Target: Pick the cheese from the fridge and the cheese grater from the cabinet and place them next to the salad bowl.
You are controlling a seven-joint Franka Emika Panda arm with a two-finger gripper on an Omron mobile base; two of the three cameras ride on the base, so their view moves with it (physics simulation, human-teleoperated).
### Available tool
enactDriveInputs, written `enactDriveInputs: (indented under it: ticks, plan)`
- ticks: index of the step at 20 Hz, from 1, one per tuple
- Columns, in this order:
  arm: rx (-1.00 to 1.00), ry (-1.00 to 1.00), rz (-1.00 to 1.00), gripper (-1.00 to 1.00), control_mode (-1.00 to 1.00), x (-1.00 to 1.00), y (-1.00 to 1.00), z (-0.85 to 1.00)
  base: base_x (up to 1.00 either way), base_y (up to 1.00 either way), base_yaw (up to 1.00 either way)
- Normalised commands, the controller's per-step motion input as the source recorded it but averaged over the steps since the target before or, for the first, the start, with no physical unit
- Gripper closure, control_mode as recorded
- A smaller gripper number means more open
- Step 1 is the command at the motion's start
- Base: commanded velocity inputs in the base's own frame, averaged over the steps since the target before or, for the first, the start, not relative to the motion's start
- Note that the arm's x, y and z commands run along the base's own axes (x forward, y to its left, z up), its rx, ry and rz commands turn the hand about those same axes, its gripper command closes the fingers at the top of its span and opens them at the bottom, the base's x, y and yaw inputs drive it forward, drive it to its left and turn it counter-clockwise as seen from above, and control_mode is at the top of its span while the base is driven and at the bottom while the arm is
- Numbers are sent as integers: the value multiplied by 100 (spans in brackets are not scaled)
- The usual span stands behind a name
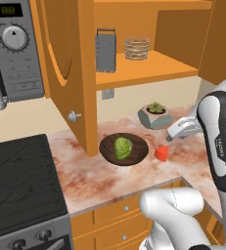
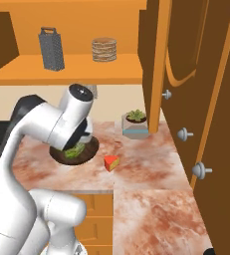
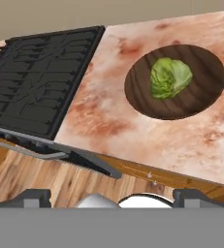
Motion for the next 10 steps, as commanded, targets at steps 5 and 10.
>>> enactDriveInputs:
  ticks: [5,10]
  plan:
    - [-5,-15,9,-100,-100,-27,23,53,0,0,0]
    - [-7,-24,12,-100,-100,-24,27,54,0,0,0]
